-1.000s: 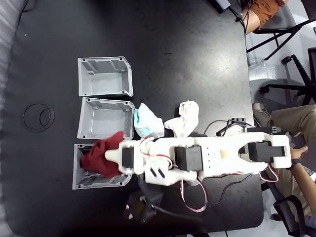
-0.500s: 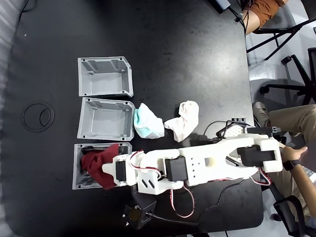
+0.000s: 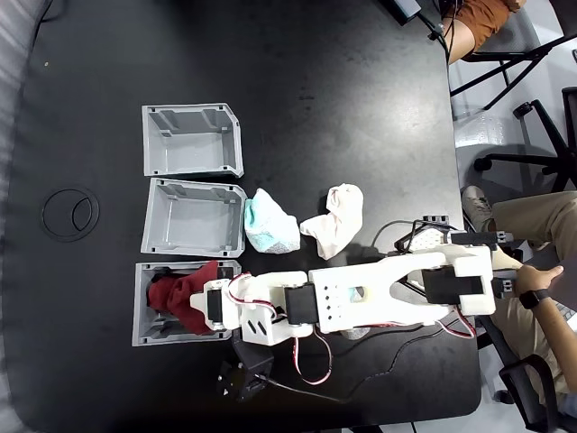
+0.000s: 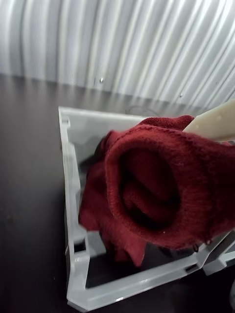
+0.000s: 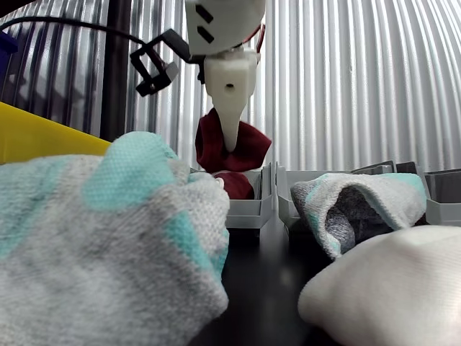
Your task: Put the sock in the container
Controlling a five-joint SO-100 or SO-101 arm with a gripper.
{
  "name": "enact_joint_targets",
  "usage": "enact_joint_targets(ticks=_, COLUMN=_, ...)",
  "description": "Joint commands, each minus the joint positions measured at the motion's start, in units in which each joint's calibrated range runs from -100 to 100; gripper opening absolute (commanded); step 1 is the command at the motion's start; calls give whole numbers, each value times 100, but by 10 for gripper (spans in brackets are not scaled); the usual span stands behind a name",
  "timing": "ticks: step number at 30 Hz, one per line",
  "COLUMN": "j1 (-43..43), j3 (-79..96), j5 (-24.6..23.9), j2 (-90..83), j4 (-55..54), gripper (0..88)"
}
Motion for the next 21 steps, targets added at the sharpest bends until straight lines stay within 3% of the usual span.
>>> enact_joint_targets(ticks=1, j1=187, j3=-308, j5=31, j2=90, j4=-148, gripper=13)
enact_joint_targets(ticks=21, j1=345, j3=-1607, j5=37, j2=1470, j4=-131, gripper=13)
